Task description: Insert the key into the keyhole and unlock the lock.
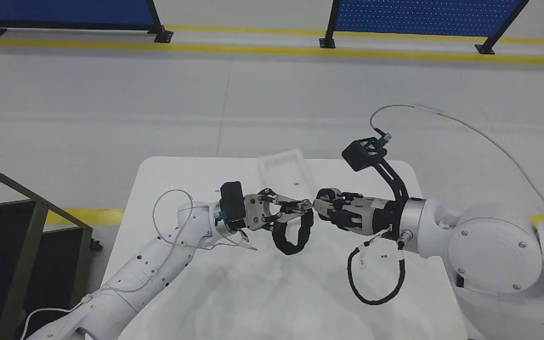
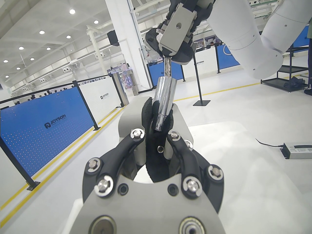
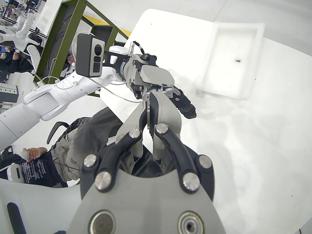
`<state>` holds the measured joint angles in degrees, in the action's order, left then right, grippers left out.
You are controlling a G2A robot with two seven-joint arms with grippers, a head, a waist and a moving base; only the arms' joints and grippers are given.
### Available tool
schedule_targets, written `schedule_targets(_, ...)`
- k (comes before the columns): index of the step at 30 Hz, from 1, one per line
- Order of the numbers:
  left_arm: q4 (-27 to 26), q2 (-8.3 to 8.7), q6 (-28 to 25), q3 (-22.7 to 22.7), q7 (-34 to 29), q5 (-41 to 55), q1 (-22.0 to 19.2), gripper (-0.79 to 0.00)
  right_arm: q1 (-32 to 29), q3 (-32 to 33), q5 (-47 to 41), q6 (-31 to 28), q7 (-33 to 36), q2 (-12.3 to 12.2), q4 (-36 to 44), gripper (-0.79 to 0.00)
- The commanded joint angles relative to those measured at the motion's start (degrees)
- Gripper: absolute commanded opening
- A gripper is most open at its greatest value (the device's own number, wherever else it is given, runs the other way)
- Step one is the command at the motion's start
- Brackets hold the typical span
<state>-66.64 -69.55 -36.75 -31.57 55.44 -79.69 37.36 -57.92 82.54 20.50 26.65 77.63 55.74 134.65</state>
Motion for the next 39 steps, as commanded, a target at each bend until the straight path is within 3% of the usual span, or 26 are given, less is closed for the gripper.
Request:
schedule_targets(1, -0.1, -0.09, -0.3, -0.4, -0.1, -0.4, 0.2, -0.785, 0.1, -0.3, 0.1, 0.3, -0.3, -0.2, 0.0, -0.785)
schedule_targets(29, 0.8, -1.79, -4.0, -4.3, 1.3, -0.9, 2.7, -0.785, 2.7, -4.9, 2.7, 4.0, -4.2, -2.2, 0.0, -0.785)
schedule_targets(39, 5.5, -3.44, -4.6, -4.2, 6.4, 0.5, 3.0, -0.785, 2.8, -7.7, 2.0, 2.1, -12.5, -1.8, 0.0, -0.785)
